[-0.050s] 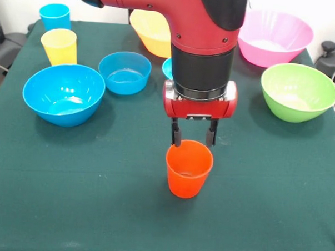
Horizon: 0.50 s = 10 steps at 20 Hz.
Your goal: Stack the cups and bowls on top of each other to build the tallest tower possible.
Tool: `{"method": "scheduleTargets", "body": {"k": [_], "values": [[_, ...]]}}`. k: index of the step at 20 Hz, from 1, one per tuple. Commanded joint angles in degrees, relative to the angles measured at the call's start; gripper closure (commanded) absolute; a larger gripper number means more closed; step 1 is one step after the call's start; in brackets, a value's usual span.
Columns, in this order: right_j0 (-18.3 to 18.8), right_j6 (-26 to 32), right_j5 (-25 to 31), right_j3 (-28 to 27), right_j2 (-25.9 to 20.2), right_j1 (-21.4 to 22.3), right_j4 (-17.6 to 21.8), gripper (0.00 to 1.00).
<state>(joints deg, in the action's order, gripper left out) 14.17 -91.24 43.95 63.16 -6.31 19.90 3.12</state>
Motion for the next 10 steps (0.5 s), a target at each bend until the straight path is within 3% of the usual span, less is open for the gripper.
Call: {"method": "scheduleTargets", "body": {"k": [1,4,10], "values": [[-0.8,0.4,1.6,2.6,-4.6,-1.0,1.5,0.0],[-0.3,0.7,1.1,3.6,-4.6,-0.7,1.6,0.0],[0.6,2.2,5.1,2.6,-5.3,0.3,0.7,0.0]]}}
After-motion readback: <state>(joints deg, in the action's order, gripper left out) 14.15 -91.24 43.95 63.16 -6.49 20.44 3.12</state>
